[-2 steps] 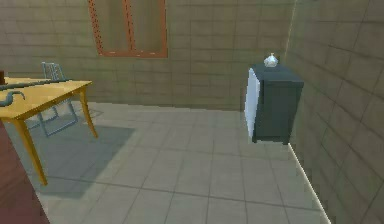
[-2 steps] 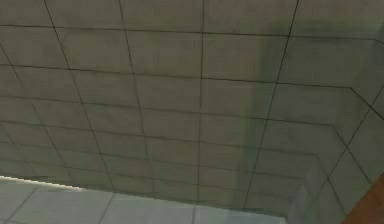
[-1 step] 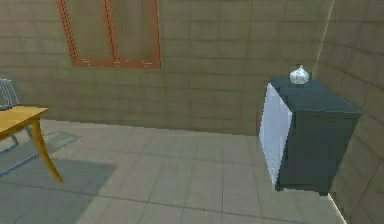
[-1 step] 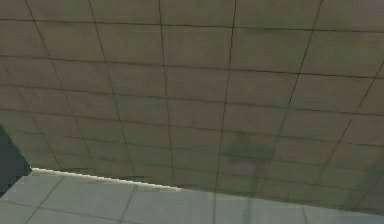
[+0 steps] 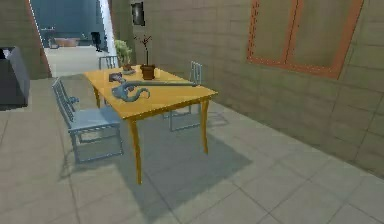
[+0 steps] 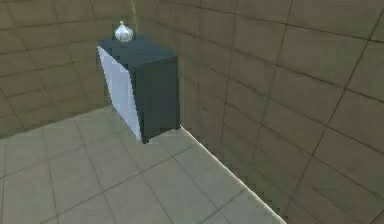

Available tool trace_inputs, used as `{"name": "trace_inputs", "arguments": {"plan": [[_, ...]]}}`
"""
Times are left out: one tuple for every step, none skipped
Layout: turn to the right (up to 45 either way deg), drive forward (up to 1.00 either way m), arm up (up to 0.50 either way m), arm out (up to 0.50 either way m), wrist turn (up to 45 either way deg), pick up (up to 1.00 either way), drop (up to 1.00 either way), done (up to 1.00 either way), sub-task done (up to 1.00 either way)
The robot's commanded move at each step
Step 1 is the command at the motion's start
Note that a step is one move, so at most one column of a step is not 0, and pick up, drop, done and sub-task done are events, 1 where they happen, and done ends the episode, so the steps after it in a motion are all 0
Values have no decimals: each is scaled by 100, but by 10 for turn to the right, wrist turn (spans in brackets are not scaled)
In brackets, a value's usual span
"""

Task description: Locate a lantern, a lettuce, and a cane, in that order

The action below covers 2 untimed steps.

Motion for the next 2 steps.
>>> {"name": "trace_inputs", "arguments": {"plan": [[-420, 0, 0, 0, 0, 0, 0, 0, 0], [0, 100, 0, 0, 0, 0, 0, 0, 0]]}}
